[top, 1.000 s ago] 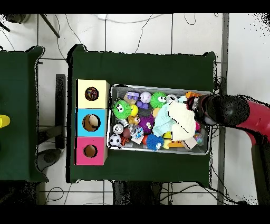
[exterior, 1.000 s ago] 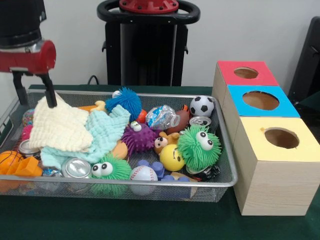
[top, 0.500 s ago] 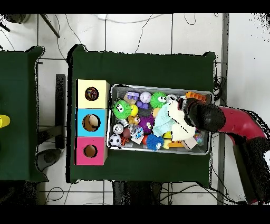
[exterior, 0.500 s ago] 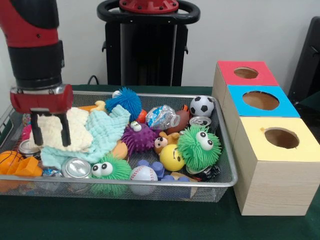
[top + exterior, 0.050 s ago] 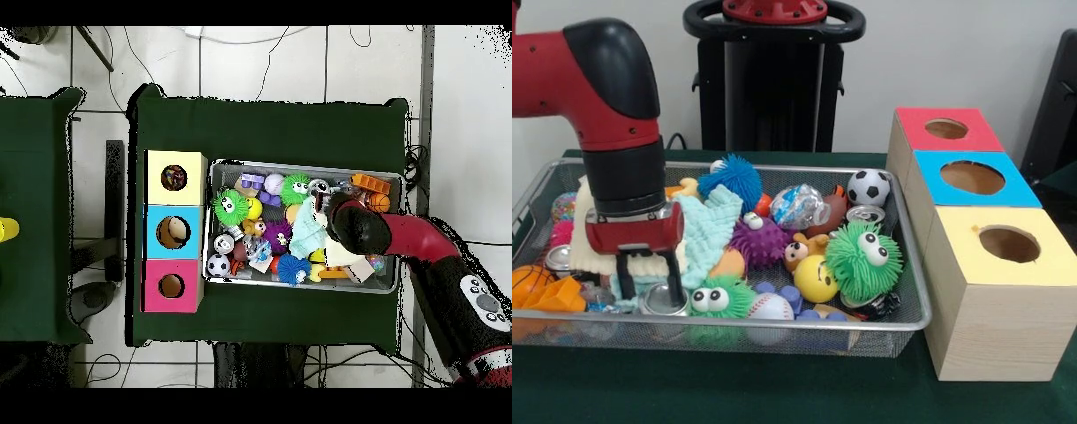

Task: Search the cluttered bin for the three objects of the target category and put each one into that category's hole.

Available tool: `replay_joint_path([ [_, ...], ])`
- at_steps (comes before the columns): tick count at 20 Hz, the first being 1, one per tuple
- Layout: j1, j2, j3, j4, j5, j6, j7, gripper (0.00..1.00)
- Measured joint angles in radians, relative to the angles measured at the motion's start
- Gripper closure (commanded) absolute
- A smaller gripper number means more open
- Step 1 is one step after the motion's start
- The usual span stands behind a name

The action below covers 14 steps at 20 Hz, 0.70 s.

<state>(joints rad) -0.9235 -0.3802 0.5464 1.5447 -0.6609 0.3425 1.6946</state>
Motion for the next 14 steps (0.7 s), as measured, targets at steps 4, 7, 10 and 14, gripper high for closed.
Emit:
replay_joint_path([
  [4, -0.008, 0.006, 0.006, 0.005, -0.001, -0.025, 0.0, 1.0],
  [7, -0.014, 0.012, 0.006, 0.006, -0.001, -0.049, 0.0, 0.0],
  [10, -0.014, 0.011, 0.003, 0.008, -0.001, -0.056, 0.0, 0.0],
  [14, -0.003, 0.001, -0.007, 0.01, -0.003, -0.056, 0.0, 0.0],
])
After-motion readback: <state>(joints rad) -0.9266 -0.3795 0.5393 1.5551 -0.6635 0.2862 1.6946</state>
